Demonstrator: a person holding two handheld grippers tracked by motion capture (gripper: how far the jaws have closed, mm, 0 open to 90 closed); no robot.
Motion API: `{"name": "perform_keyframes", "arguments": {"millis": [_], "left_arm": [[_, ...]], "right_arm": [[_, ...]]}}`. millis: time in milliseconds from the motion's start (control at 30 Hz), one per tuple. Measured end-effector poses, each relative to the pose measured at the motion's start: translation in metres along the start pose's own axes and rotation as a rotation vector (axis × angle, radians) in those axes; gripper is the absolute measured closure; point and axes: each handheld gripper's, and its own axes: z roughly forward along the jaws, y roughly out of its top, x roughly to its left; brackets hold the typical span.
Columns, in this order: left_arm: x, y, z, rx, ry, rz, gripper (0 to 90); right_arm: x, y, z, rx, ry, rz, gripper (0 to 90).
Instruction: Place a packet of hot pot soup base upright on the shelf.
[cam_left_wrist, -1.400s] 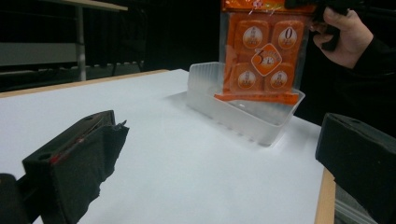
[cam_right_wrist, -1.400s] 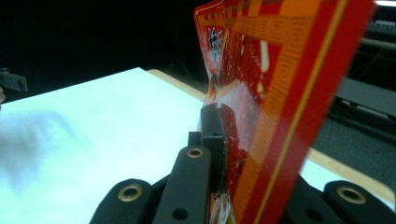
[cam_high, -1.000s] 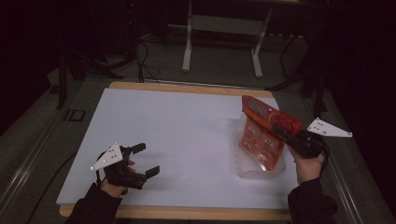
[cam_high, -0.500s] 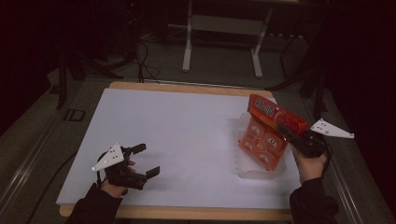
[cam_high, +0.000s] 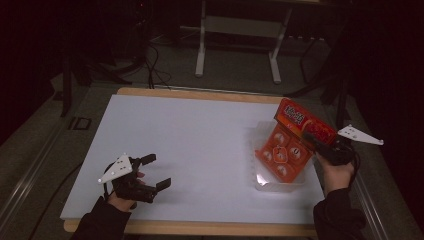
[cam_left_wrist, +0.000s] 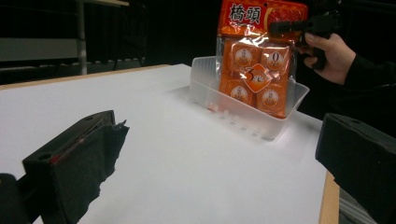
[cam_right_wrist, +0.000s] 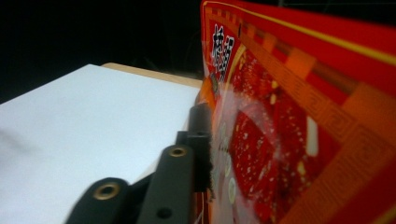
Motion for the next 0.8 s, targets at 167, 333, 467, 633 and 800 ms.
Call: {"name": "perform_keyframes", "arguments": {"millis": [167,333,467,633,800], "left_arm": [[-0.001,0.0,0.001,0.002,-0.004,0.002,0.0],[-0.002,0.0,0.001,0.004,-0.004,0.009,0.0],[-0.002,0.001,0.0,0.001,-0.003,0.011,0.0],[-0.002,0.001,0.0,0.004,-0.003,0.014,0.0],[-0.003,0.001,-0.001,0.002,-0.003,0.021,0.0]], "right_arm": [[-0.002,-0.001,-0.005,0.01,-0.038,0.011,55.9],[-0.001,-0.001,-0.009,-0.001,-0.084,0.008,27.7],[0.003,-0.003,-0.015,-0.014,-0.105,0.022,17.7],[0.006,-0.008,-0.024,0.004,-0.129,0.044,14.2],[0.011,-0.016,-0.033,0.031,-0.15,0.049,14.3]]}}
